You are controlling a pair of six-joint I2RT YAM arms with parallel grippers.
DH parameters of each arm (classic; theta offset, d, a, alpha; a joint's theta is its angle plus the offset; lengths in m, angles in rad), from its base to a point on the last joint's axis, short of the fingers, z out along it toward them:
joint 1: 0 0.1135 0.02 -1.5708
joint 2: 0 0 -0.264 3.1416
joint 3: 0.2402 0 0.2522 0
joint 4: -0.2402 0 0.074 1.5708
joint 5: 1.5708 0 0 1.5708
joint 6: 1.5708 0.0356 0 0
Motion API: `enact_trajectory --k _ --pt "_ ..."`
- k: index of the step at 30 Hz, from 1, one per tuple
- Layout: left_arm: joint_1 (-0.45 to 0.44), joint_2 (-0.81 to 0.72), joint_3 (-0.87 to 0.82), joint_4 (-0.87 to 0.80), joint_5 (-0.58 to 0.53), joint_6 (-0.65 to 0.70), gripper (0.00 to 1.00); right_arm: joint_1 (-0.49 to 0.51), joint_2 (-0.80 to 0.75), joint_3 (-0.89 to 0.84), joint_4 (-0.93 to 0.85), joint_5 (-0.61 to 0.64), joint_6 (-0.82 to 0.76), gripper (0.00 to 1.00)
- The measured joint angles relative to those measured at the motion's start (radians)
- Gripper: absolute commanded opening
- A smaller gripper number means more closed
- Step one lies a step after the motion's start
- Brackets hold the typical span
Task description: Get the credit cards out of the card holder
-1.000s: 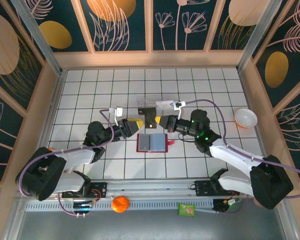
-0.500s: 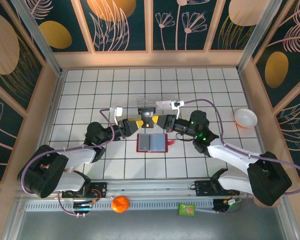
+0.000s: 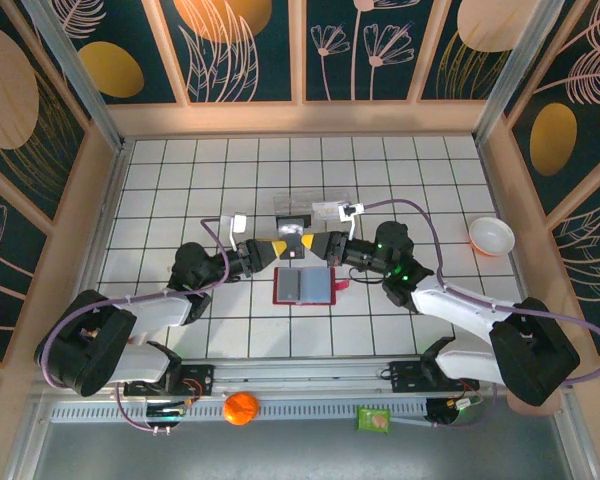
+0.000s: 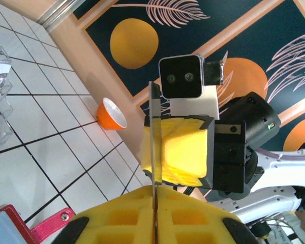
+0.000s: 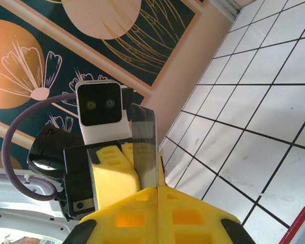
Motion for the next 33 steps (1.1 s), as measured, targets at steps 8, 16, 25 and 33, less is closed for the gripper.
enact_trajectory --k 8,16,25,33 --pt "-0.002 -0.057 0.085 -0.253 -0.005 0.117 0.00 -0.011 -0.051 0.030 -0.158 0.050 -0.079 0.09" --pt "-0.051 -0.092 0.337 -0.726 -0.118 0.415 0.00 -0.167 -0.296 -0.001 -0.360 0.082 -0.148 0.09" --pt "-0.097 0.070 0.792 -1.281 -0.289 0.888 0.00 -0.279 -0.436 -0.123 -0.467 0.056 -0.150 0.08" --pt "-0.106 0.275 1.108 -1.701 -0.428 1.355 0.00 -0.397 -0.471 -0.172 -0.469 -0.027 -0.145 0.07"
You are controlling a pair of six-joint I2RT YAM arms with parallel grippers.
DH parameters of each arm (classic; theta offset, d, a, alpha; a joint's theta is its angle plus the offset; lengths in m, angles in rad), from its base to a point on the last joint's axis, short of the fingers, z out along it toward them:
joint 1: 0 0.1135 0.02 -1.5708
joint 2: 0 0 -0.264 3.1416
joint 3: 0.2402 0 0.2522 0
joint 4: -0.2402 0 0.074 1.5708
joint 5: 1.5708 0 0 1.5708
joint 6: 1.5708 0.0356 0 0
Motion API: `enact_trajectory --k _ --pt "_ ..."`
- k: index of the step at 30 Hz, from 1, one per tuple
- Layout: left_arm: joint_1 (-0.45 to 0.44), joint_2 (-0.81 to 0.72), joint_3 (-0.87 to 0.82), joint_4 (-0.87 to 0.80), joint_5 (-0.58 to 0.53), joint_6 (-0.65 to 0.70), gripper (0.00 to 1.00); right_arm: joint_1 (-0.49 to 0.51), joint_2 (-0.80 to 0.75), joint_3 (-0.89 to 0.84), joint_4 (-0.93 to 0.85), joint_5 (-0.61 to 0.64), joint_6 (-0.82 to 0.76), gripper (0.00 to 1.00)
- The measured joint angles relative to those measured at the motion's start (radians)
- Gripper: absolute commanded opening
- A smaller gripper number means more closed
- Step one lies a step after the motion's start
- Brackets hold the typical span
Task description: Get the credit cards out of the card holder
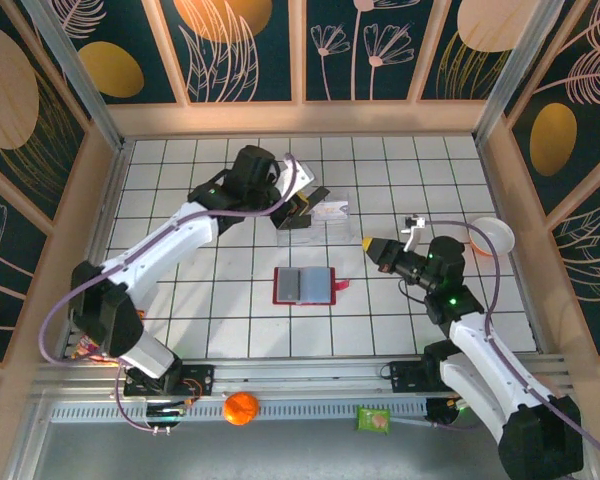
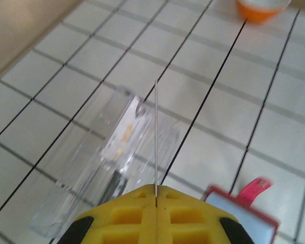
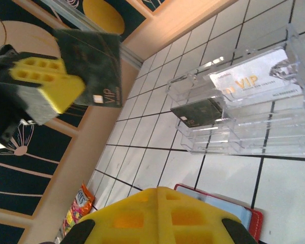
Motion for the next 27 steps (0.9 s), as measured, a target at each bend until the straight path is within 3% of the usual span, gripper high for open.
enact_trajectory --k 3,8,19,27 --pt "-0.005 0.109 0.080 -0.116 -0.097 0.114 0.00 -0.026 -0.002 -0.012 0.000 -0.023 0.004 0.07" --pt "-0.006 0.182 0.078 -0.181 -0.217 0.254 0.00 -0.056 -0.002 -0.013 0.000 -0.047 0.007 0.07" --pt "-0.016 0.162 0.076 -0.167 -0.282 0.453 0.00 -0.080 0.034 -0.013 -0.023 -0.060 -0.002 0.07" --pt "-0.015 0.167 0.068 -0.174 -0.263 0.546 0.00 -0.082 0.060 0.024 -0.084 -0.048 -0.009 0.07"
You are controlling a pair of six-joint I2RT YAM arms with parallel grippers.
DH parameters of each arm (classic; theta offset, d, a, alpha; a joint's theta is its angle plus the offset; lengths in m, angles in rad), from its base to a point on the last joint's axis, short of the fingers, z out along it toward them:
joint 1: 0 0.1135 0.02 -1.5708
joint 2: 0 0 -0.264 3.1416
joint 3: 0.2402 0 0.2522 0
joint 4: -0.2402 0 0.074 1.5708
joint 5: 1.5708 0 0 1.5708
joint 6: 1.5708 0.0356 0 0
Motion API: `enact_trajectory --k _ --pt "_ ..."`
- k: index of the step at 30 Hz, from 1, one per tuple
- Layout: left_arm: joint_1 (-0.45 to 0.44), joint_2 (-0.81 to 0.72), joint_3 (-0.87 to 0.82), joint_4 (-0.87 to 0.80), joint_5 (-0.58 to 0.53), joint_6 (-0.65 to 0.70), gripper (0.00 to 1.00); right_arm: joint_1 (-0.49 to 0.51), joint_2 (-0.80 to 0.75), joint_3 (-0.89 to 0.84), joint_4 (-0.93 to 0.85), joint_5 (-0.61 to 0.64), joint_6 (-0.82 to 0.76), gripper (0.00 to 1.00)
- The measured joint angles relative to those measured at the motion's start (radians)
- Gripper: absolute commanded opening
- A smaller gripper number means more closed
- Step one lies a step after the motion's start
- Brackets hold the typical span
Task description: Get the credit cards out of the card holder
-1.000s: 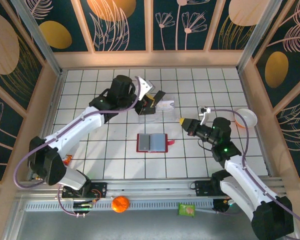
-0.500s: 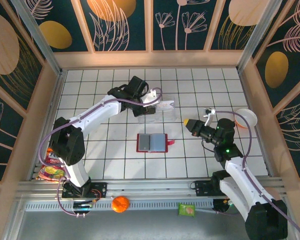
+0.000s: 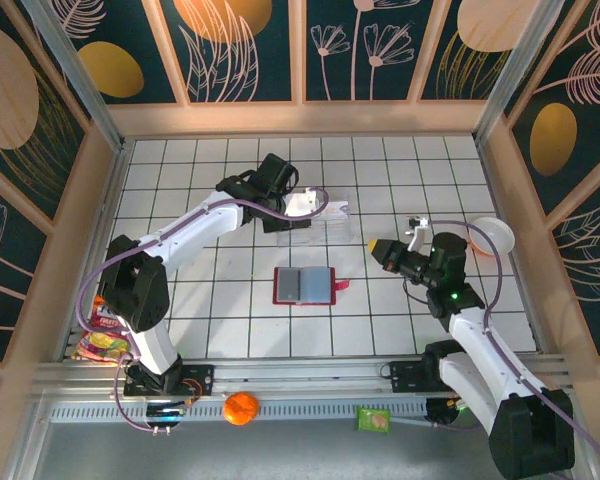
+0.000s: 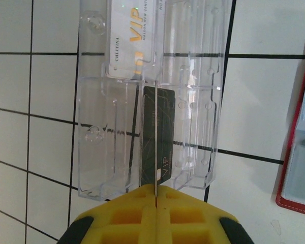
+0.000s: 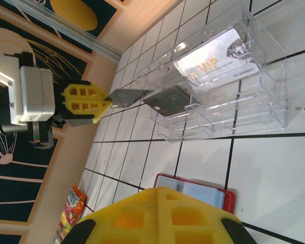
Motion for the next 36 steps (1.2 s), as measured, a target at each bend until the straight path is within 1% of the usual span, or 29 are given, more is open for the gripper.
enact_trajectory --k 6,16,26,36 --pt "0.005 0.015 -0.025 0.008 0.021 0.045 0.00 -0.002 0.005 0.032 -0.029 0.023 -0.002 0.07" --pt "0.055 0.024 -0.064 0.054 0.055 0.074 0.00 -0.002 0.006 0.042 -0.082 0.050 0.000 0.07" --pt "0.056 0.069 -0.060 0.079 0.068 0.076 0.00 -0.002 0.006 0.062 -0.094 0.066 0.000 0.06" --pt "0.056 0.087 -0.060 0.124 0.048 0.076 0.00 -0.002 0.018 0.063 -0.095 0.068 0.000 0.06"
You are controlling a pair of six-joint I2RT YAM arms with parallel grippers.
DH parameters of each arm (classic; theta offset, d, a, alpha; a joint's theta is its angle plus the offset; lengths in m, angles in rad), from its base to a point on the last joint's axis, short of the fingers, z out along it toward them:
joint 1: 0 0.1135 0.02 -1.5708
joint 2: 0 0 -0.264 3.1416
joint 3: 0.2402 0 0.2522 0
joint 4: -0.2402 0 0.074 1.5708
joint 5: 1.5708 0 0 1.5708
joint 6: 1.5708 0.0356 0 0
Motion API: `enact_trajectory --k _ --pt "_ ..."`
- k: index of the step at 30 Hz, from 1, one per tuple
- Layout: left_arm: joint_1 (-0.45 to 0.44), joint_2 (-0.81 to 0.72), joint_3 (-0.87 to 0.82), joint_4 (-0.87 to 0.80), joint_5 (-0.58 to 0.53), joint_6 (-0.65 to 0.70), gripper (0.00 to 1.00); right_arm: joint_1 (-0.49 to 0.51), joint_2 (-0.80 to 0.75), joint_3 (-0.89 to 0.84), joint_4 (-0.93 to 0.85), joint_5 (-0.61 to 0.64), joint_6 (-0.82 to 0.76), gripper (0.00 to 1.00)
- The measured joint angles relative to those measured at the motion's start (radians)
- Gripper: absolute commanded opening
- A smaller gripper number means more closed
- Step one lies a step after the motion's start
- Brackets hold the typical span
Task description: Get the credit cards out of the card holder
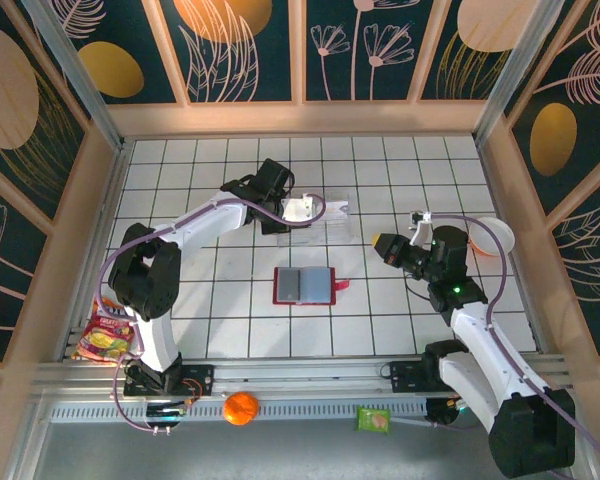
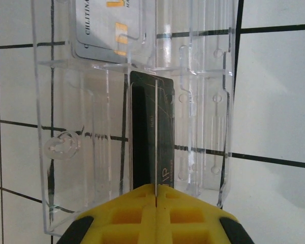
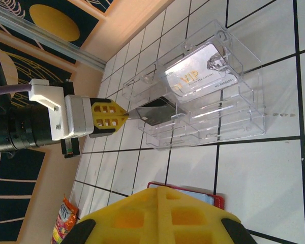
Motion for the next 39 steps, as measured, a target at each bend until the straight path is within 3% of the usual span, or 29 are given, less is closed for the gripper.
enact_trajectory --k 27,33,39 --pt "-0.005 0.028 -0.001 0.012 -0.011 -0.021 0.00 0.000 0.003 0.000 0.000 -0.001 0.000 0.07" --pt "-0.010 0.035 -0.001 0.034 -0.029 -0.047 0.13 0.000 0.003 0.000 0.000 -0.003 0.000 0.07" --pt "-0.010 0.035 -0.001 0.064 -0.045 -0.077 0.13 0.000 0.003 0.000 0.001 -0.004 0.000 0.07"
